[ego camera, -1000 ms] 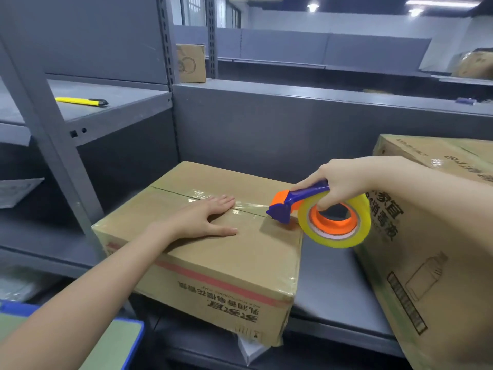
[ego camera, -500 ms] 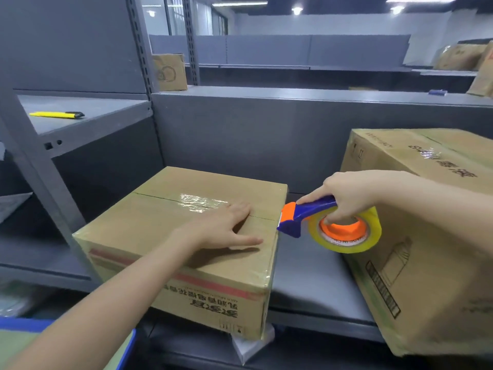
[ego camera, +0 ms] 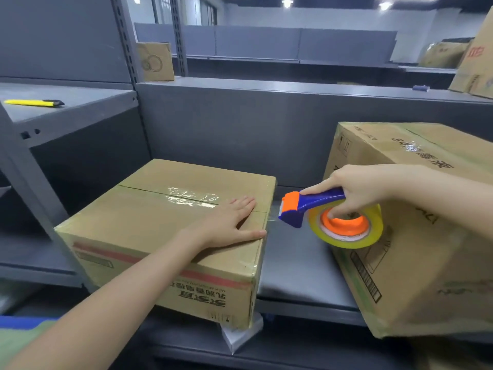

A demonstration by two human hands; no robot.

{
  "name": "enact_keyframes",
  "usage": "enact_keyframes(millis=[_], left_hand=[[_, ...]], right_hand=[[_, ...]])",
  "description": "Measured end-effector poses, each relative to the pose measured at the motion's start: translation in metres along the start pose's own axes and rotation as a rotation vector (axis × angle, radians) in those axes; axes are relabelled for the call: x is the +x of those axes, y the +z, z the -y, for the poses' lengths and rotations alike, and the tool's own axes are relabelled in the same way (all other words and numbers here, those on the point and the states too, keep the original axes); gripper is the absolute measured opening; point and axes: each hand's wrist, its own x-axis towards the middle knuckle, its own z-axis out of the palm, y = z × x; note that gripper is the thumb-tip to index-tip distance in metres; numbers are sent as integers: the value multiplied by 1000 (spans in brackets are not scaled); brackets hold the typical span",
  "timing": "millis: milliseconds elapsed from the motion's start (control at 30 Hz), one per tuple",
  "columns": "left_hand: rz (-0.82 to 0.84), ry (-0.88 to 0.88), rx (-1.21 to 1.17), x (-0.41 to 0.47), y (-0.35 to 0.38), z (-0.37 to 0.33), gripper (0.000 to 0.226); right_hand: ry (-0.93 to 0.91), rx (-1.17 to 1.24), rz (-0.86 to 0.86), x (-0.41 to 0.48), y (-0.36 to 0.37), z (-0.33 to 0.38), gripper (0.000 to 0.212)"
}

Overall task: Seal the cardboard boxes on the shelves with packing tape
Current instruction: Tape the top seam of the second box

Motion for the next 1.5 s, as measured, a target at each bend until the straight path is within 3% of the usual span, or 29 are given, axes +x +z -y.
enact_keyframes(millis=[333, 600, 1100, 1367, 1500], left_hand=[[-6, -26, -41, -2, 0, -2, 86], [-27, 41, 20, -1, 4, -1, 84], [-22, 75, 139, 1, 4, 1, 88], [2, 66, 167, 0, 2, -2, 85], [16, 63, 182, -1, -1, -5, 83]], right_hand=[[35, 65, 59, -17, -2, -9, 62], [-11, -144, 178, 23, 6, 8, 54], [-61, -227, 212, 66, -4, 36, 45], [-49, -301, 178, 63, -5, 45, 45], [-71, -526, 60, 64, 15, 56, 39]])
